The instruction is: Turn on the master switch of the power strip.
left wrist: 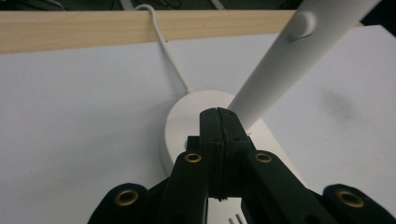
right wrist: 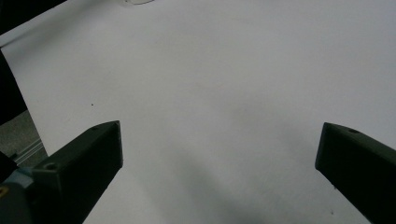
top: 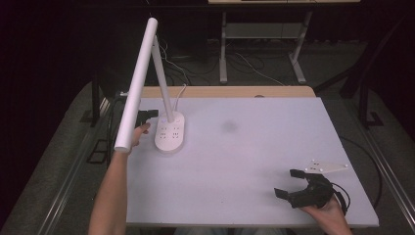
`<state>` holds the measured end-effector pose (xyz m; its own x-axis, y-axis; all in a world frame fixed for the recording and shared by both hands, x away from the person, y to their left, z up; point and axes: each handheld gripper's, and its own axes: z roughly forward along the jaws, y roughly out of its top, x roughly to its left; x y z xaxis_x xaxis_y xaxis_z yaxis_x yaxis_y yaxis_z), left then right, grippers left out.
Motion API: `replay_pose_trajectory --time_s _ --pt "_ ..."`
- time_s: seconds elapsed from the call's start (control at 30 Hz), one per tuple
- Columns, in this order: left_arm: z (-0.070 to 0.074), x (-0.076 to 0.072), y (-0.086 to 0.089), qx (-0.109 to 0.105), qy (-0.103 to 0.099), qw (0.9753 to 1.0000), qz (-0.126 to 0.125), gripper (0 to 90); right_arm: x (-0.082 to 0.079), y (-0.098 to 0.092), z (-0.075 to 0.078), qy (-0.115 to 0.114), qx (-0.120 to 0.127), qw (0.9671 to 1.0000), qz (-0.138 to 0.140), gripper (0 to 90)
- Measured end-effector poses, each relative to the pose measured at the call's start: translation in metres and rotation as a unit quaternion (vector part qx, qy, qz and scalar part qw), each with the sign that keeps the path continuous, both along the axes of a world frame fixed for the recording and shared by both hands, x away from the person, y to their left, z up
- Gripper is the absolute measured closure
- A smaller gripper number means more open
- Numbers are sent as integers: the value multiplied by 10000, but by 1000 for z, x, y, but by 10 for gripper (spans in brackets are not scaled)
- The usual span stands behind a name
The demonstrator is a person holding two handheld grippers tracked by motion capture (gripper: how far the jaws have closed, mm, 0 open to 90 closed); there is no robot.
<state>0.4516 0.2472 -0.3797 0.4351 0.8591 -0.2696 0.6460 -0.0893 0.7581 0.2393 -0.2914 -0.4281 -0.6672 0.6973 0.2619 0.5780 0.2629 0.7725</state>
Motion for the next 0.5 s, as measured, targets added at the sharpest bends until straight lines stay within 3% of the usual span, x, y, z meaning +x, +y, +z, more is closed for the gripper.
replay_pose_trajectory --time_s 0.03,0.07,0.1,0.17,0.2,0.5 --pt "2 -2 0 -3 -48 10000 28 821 0 0 0 -6 -2 10000 10 2" --pt "4 -3 1 -12 -51 10000 66 821 0 0 0 -6 -2 10000 10 2" --pt "6 -4 2 31 -96 9999 92 732 0 0 0 -12 2 10000 13 2" --pt "10 -8 5 -90 -89 9999 117 705 0 0 0 -16 4 10000 13 2" --pt "12 -10 5 -123 -104 9998 122 618 0 0 0 -21 9 10000 10 2" --pt "23 -33 15 -412 -420 9982 -94 303 -1 2 1 -36 21 10000 45 2"
